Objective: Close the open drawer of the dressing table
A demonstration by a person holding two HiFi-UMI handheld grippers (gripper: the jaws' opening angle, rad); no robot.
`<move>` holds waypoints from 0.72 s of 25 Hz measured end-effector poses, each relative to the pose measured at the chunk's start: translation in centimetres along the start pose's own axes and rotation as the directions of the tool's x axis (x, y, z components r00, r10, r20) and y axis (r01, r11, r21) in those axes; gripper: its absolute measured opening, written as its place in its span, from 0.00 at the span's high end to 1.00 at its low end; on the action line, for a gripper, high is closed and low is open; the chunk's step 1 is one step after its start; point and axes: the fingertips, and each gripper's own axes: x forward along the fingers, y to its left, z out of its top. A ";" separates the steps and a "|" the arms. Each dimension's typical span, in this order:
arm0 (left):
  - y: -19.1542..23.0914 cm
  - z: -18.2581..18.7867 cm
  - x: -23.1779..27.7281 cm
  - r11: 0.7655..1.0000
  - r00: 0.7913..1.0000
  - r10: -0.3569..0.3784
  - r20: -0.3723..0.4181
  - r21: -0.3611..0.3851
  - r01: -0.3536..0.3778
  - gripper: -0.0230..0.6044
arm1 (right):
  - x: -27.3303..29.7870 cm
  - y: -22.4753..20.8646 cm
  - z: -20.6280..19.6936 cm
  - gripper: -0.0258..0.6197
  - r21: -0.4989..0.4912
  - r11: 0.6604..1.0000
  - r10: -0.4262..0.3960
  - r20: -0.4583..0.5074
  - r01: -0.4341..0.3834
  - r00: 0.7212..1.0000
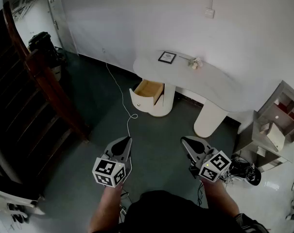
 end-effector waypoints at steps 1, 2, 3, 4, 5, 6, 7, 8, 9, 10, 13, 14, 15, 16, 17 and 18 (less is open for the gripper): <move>-0.3 -0.2 -0.1 1.000 1.000 -0.002 -0.006 -0.005 0.002 0.95 | -0.3 0.1 -0.2 0.96 0.007 1.000 -0.002 -0.001 0.002 1.000; -0.5 -0.4 -0.3 1.000 1.000 -0.004 -0.013 -0.010 0.004 0.95 | -0.6 0.2 -0.3 0.96 0.013 1.000 -0.005 -0.002 0.005 1.000; -0.8 -0.7 -0.4 1.000 1.000 -0.005 -0.020 -0.014 0.005 0.95 | -0.9 0.3 -0.4 0.96 0.018 1.000 -0.007 -0.002 0.007 1.000; -0.9 -1.0 -0.4 1.000 1.000 -0.005 -0.027 -0.016 0.005 0.95 | -1.3 0.3 -0.5 0.96 0.021 1.000 -0.010 0.000 0.010 1.000; -1.1 -1.2 -0.4 1.000 0.999 -0.004 -0.034 -0.015 0.003 0.95 | -1.7 0.3 -0.5 0.96 0.022 1.000 -0.013 0.002 0.013 1.000; -1.3 -1.5 -0.3 1.000 0.999 -0.001 -0.042 -0.010 0.001 0.95 | -2.1 0.2 -0.6 0.96 0.025 1.000 -0.017 0.004 0.016 1.000; -1.5 -1.7 -0.1 1.000 0.999 0.002 -0.050 -0.002 -0.002 0.95 | -2.6 0.0 -0.6 0.96 0.029 0.999 -0.022 0.006 0.022 1.000; -1.9 -1.9 0.0 1.000 0.998 0.003 -0.056 0.003 -0.003 0.95 | -3.3 -0.2 -0.7 0.96 0.036 0.999 -0.028 0.007 0.028 1.000; -2.3 -2.1 0.2 1.000 0.998 0.002 -0.061 0.005 -0.001 0.95 | -4.0 -0.4 -0.7 0.96 0.041 0.999 -0.035 0.008 0.035 0.999; -2.8 -2.2 0.4 1.000 0.998 -0.002 -0.064 0.005 0.002 0.95 | -4.7 -0.6 -0.8 0.96 0.044 0.998 -0.042 0.008 0.041 0.999; -4.7 -2.4 1.2 1.000 0.998 -0.019 -0.066 0.003 0.020 0.95 | -6.7 -0.8 -1.3 0.96 0.056 0.998 -0.021 0.002 0.021 1.000; -5.5 -2.4 1.5 1.000 0.998 -0.025 -0.065 0.003 0.025 0.95 | -7.1 -0.7 -1.6 0.96 0.069 0.998 0.003 -0.007 -0.003 1.000; -6.2 -2.5 1.7 1.000 0.998 -0.030 -0.063 0.001 0.030 0.95 | -7.5 -0.5 -2.0 0.96 0.082 0.996 0.030 -0.018 -0.029 0.999; -6.9 -2.6 1.8 0.999 0.998 -0.033 -0.062 -0.003 0.033 0.95 | -7.9 -0.2 -2.5 0.96 0.091 0.995 0.053 -0.030 -0.051 0.998; -7.4 -2.9 1.8 0.999 0.997 -0.035 -0.064 -0.008 0.035 0.95 | -8.1 0.0 -2.9 0.96 0.095 0.993 0.072 -0.040 -0.068 0.997; -7.8 -3.2 1.9 0.999 0.997 -0.035 -0.067 -0.013 0.034 0.95 | -8.3 0.3 -3.3 0.96 0.099 0.992 0.086 -0.048 -0.081 0.995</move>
